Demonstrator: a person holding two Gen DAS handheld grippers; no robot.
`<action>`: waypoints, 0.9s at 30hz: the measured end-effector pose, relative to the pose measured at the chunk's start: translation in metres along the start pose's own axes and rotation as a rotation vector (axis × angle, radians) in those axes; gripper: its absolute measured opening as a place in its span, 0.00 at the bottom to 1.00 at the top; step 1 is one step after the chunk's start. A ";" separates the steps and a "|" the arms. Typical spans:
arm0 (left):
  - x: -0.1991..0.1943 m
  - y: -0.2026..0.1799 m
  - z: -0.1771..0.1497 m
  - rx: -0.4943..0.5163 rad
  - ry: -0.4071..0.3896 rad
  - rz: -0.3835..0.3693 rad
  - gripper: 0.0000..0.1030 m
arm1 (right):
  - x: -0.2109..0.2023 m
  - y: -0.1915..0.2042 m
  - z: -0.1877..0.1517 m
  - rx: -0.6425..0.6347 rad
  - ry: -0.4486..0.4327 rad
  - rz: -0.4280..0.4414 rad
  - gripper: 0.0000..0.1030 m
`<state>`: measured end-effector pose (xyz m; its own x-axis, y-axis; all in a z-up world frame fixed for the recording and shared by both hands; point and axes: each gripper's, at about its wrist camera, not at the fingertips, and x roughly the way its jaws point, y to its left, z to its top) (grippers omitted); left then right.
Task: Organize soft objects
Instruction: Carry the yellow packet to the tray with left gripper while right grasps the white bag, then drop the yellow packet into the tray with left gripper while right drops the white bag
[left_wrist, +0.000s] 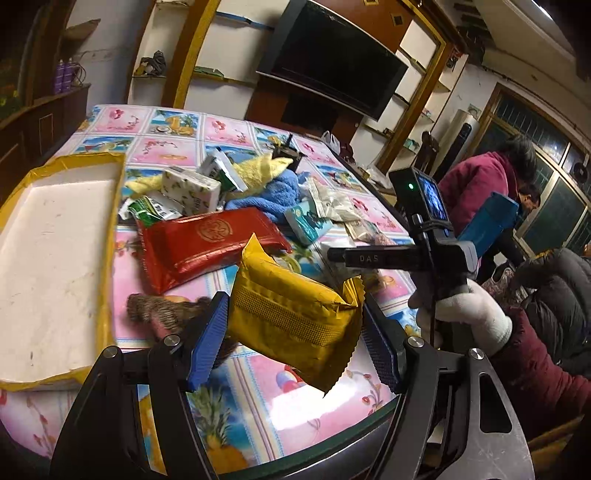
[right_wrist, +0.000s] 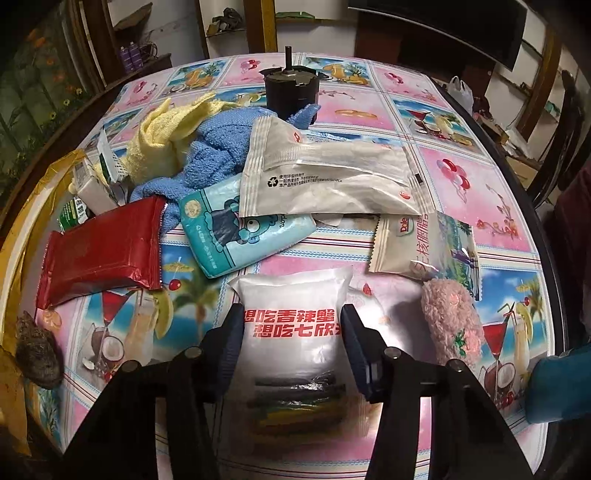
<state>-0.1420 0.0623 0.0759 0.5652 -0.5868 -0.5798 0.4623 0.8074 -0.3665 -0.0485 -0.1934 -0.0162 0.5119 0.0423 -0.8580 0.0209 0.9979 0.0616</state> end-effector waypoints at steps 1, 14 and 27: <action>-0.004 0.003 0.001 -0.008 -0.009 -0.001 0.68 | -0.003 0.001 -0.003 0.005 -0.010 0.010 0.49; -0.066 0.059 0.035 -0.127 -0.128 -0.014 0.68 | -0.081 0.048 0.014 -0.060 -0.223 0.219 0.49; -0.048 0.167 0.097 -0.247 -0.116 0.197 0.68 | -0.062 0.189 0.065 -0.253 -0.201 0.424 0.49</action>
<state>-0.0260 0.2197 0.1131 0.7079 -0.4091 -0.5758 0.1645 0.8883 -0.4288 -0.0205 -0.0109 0.0814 0.5855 0.4594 -0.6679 -0.4192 0.8768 0.2357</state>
